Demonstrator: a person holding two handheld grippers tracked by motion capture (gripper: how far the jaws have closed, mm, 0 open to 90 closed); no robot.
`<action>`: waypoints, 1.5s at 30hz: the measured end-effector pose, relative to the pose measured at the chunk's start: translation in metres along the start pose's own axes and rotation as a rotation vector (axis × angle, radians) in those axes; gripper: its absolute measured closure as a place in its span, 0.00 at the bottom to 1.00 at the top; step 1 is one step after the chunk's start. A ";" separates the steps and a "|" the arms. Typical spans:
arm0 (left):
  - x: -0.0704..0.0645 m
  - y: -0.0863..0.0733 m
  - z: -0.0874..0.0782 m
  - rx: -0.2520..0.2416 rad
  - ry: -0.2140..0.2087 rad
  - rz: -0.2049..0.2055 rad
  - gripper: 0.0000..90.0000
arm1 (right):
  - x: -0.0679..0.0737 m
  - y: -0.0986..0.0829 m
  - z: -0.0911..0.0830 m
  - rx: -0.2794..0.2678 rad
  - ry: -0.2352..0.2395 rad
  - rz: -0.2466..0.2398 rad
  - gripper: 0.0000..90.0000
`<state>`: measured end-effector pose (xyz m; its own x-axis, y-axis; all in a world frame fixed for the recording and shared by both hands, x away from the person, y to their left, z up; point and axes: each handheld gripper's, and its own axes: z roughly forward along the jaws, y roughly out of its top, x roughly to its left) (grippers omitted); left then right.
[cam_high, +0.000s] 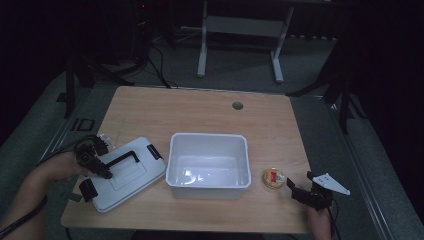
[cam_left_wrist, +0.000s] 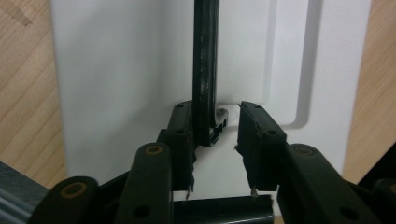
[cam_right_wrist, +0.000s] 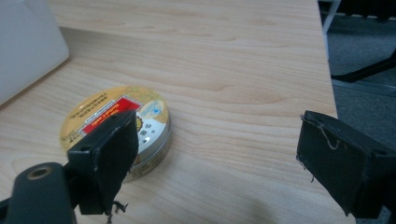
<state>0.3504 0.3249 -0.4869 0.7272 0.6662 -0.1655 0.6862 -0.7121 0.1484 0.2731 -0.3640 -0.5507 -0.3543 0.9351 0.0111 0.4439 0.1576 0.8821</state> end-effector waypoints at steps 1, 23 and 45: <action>0.001 0.000 -0.001 -0.006 -0.005 -0.016 0.66 | -0.001 0.001 0.000 0.007 0.003 0.000 0.14; 0.002 -0.002 -0.004 0.014 -0.025 -0.016 0.62 | -0.009 0.015 0.003 0.353 0.012 -0.128 0.14; 0.001 -0.005 -0.010 0.054 -0.021 -0.019 0.60 | 0.001 0.061 0.010 0.930 0.084 -0.267 0.13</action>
<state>0.3476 0.3310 -0.4778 0.7133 0.6751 -0.1886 0.6972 -0.7110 0.0919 0.3080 -0.3502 -0.5011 -0.5790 0.8123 -0.0701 0.8011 0.5828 0.1364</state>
